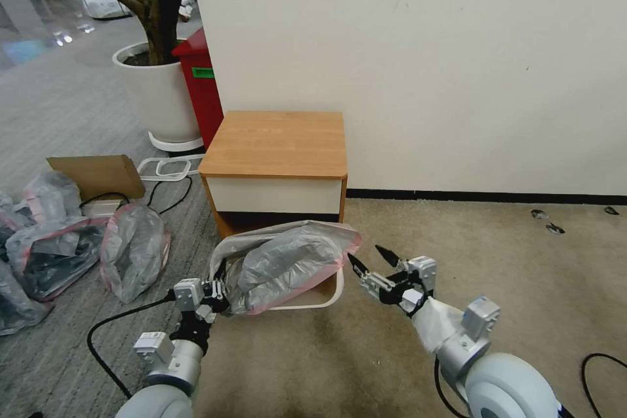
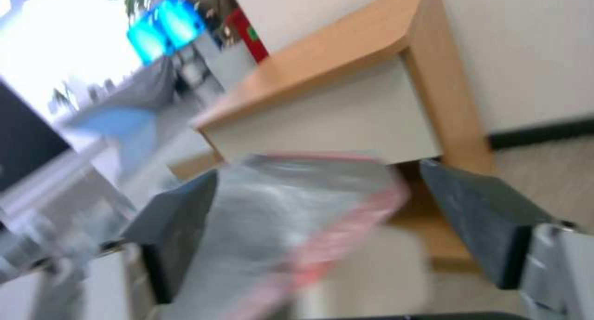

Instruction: Pick up the garbage bag from the table and place it over the trash can.

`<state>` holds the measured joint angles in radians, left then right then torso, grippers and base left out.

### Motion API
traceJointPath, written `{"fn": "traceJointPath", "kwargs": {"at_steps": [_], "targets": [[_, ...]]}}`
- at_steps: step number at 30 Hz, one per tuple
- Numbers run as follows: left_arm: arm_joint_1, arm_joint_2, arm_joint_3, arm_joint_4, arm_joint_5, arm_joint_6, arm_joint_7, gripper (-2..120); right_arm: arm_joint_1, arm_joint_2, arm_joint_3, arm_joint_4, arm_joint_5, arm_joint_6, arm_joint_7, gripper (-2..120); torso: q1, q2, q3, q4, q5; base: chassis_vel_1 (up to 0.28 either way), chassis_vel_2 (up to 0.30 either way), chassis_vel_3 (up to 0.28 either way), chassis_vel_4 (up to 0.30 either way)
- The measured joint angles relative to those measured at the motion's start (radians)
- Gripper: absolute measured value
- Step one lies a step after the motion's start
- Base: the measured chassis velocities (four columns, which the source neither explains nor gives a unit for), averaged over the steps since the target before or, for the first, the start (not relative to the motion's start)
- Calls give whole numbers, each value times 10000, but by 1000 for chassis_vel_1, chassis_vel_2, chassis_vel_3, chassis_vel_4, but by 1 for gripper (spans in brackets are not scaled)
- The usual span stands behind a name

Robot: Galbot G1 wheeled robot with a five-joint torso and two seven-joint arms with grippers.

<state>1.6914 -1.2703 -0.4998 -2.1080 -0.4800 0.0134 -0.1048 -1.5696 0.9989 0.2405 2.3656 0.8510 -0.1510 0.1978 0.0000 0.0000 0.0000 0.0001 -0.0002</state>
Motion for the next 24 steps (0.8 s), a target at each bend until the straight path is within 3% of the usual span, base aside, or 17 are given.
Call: {"fn": "traceJointPath", "kwargs": {"at_steps": [3, 8, 24], "targets": [[-70, -71, 83, 87, 124, -29, -1, 0, -472, 583, -797, 860, 368, -276, 926, 99, 0, 0, 0, 0, 0, 0, 0, 0, 0], [-202, -111, 156, 149, 221, -64, -2, 0, -813, 992, -1939, 681, -309, -483, 1005, 100, 0, 0, 0, -2, 0, 0, 0, 0, 0], [-176, -238, 276, 123, 560, -282, 61, 0, 126, 1535, -2916, -527, -742, -555, 907, 100, 0, 0, 0, 0, 2, 0, 0, 0, 0]]}}
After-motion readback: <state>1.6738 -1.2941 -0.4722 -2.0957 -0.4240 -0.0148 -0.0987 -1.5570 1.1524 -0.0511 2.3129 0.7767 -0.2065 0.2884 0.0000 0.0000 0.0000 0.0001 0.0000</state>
